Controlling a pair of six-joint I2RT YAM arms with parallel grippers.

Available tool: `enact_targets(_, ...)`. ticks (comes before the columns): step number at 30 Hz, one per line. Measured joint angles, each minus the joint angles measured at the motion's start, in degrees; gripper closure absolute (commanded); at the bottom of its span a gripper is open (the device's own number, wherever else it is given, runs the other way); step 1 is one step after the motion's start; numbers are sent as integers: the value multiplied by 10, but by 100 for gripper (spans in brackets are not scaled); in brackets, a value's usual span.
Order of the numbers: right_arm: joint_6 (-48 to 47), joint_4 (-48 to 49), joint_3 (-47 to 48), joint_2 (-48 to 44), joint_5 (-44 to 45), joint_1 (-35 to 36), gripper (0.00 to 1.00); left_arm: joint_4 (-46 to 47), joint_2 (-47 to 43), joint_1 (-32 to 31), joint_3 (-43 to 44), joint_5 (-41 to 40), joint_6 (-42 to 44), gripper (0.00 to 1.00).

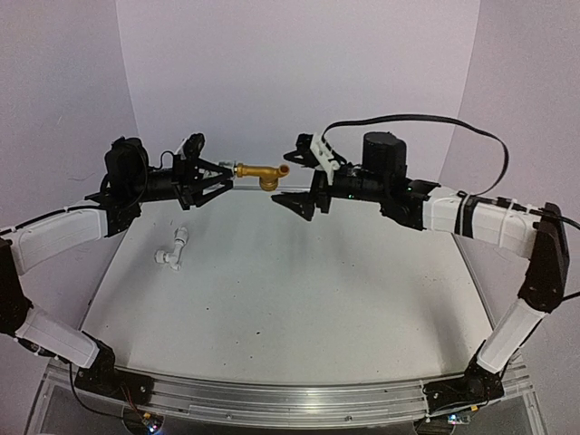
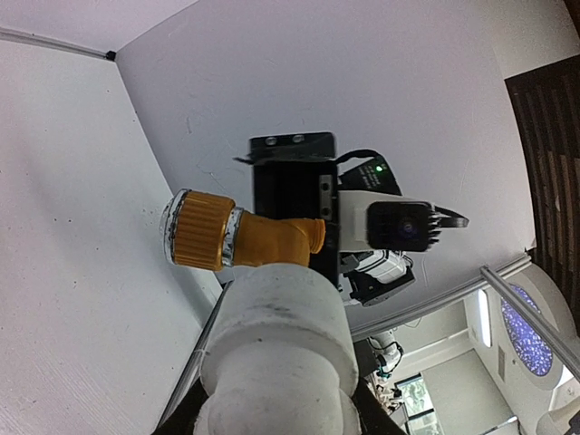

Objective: Install the water faucets

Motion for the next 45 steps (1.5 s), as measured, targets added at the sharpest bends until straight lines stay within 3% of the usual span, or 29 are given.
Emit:
enact_targets(2, 6, -6, 14, 34, -12, 2, 15, 1, -2, 0, 0, 1, -4, 100)
enact_targets(6, 55, 0, 37, 65, -24, 4, 51, 1, -5, -4, 0, 2, 0, 100)
enact_targets(8, 108, 9, 56, 75, -33, 5, 68, 1, -5, -9, 0, 6, 17, 100)
enact_targets(9, 137, 16, 60, 76, -39, 5, 81, 1, -5, -12, 0, 7, 31, 100)
enact_targets(12, 220, 31, 63, 76, -60, 5, 100, 1, -5, -15, 0, -1, 73, 100)
enact_targets(17, 513, 52, 63, 78, -115, 2, 99, 4, -7, -14, 0, -17, 290, 100)
enact_targets(18, 599, 68, 61, 81, -128, 0, 90, 5, -9, -17, 0, -26, 355, 100)
enact_targets(19, 629, 76, 61, 81, -134, -1, 73, 5, -10, -18, 0, -32, 394, 100)
enact_targets(20, 794, 142, 42, 87, -148, -4, 65, 10, -13, -22, 0, -48, 484, 100)
enact_targets(21, 855, 170, 35, 89, -151, -6, 54, 10, -12, -24, 0, -56, 533, 100)
enact_targets(23, 1075, 311, 5, 108, -132, -11, 34, 17, 4, -31, 10, -76, 644, 100)
enact_targets(24, 1140, 348, -2, 113, -132, -16, 29, 17, 23, -36, 25, -84, 661, 100)
enact_targets(26, 1164, 355, -15, 107, -138, -26, 11, 15, 49, -35, 47, -88, 646, 100)
enact_targets(28, 1128, 304, -31, 76, -141, -35, 5, 14, 67, -28, 59, -95, 612, 100)
enact_targets(29, 1015, 179, -34, 24, -121, -40, 4, 9, 73, -19, 60, -99, 550, 100)
enact_targets(31, 844, 56, -28, -37, -57, -36, 2, 1, 73, -10, 59, -100, 459, 100)
enact_targets(34, 565, -60, -31, -140, 40, -12, 2, 4, 73, -7, 50, -88, 306, 100)
enact_targets(38, 247, -73, -82, -219, 82, 5, 2, 5, 71, -12, 14, -58, 138, 100)
enact_targets(42, 42, -71, -86, -176, 89, 4, 2, -5, 55, -20, -27, -36, 47, 100)
enact_targets(45, -28, -75, -84, -105, 73, 4, 2, -10, 38, -26, -34, -29, 20, 100)
